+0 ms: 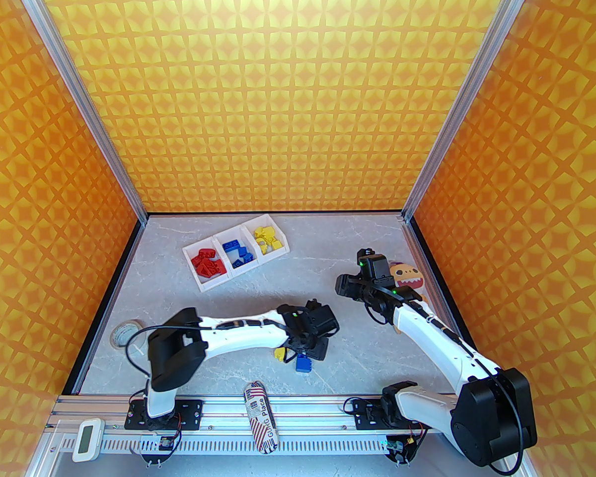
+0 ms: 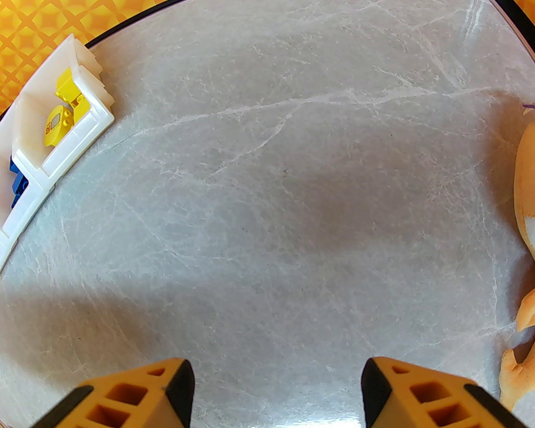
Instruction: Sort the legos into containers by color
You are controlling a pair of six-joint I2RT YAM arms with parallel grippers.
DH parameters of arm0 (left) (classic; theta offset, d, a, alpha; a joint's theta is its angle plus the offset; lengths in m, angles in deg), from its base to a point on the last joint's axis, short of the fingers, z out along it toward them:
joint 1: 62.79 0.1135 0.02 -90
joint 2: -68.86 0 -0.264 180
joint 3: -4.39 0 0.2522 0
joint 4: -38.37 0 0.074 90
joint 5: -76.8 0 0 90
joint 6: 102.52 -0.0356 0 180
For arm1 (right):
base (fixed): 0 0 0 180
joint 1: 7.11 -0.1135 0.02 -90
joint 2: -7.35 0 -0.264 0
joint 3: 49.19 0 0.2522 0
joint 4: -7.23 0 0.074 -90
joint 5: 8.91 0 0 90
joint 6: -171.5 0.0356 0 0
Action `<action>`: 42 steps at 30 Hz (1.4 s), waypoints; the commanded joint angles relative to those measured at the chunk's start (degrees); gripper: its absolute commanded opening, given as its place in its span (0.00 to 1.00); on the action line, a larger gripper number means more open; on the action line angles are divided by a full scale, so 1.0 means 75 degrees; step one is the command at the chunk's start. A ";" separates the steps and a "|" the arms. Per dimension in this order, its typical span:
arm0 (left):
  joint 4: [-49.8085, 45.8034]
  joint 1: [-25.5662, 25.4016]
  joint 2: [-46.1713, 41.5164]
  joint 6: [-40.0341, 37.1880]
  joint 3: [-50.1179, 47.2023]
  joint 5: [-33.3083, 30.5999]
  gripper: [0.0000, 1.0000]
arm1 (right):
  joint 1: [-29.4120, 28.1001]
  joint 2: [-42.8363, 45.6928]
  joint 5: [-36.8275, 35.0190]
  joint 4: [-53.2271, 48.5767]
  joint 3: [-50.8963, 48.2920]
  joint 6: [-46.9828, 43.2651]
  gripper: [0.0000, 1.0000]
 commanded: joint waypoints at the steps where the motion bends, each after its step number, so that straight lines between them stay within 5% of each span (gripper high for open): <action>1: -0.0777 -0.0035 0.0218 -0.0091 0.0389 -0.0444 0.68 | 0.0062 0.0137 -0.0038 -0.0066 -0.0130 -0.0051 0.67; 7: -0.1035 -0.0041 0.0481 -0.0148 0.0484 -0.0596 0.65 | 0.0059 0.0087 -0.0018 -0.0019 -0.0130 -0.0080 0.66; 15: -0.1009 -0.0035 0.0715 -0.0343 0.0881 -0.0586 0.45 | 0.0057 0.0065 -0.0031 -0.0020 -0.0130 -0.0103 0.65; 29: -0.1113 -0.0035 0.0989 -0.0373 0.0907 -0.0571 0.45 | 0.0063 0.0102 -0.0025 -0.0071 -0.0178 -0.0127 0.65; 34: -0.1032 -0.0013 0.1001 -0.0505 0.0935 -0.0571 0.31 | 0.0056 0.0134 -0.0025 -0.0076 -0.0196 -0.0111 0.65; 42: -0.1190 0.0521 0.0863 -0.1110 0.1422 -0.0955 0.26 | 0.0061 0.0207 0.0006 -0.0123 -0.0258 -0.0133 0.64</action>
